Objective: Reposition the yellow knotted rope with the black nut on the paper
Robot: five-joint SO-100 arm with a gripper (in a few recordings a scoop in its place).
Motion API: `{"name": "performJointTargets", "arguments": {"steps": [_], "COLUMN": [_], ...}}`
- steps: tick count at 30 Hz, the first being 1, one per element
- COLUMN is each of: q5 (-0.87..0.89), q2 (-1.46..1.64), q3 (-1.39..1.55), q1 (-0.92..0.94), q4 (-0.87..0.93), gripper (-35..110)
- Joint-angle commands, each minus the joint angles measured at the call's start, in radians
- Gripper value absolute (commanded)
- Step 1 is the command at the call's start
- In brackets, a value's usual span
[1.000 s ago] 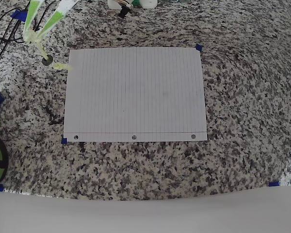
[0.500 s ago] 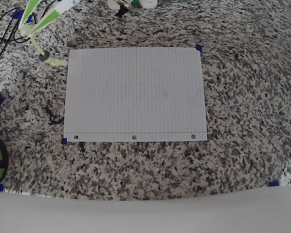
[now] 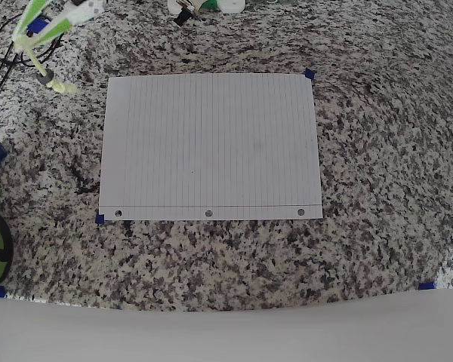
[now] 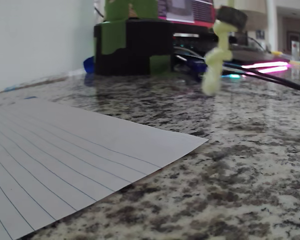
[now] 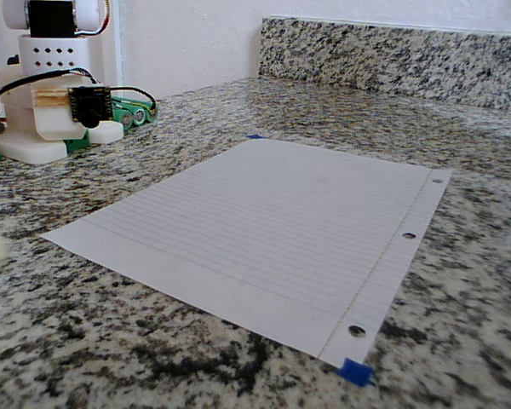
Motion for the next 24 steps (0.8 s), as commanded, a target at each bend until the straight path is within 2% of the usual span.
{"name": "performJointTargets", "arguments": {"steps": [1,5,14,24], "q5": [0.014,0.011,-0.014,-0.025], "q2": [0.069,0.173,0.535,0.672], "q3": [0.038,0.133,0.219,0.219], "q1": [-0.061,-0.153,-0.331,-0.597], "q4": [-0.005,0.057,0.407,0.586], "gripper": [0,0,0,0]}}
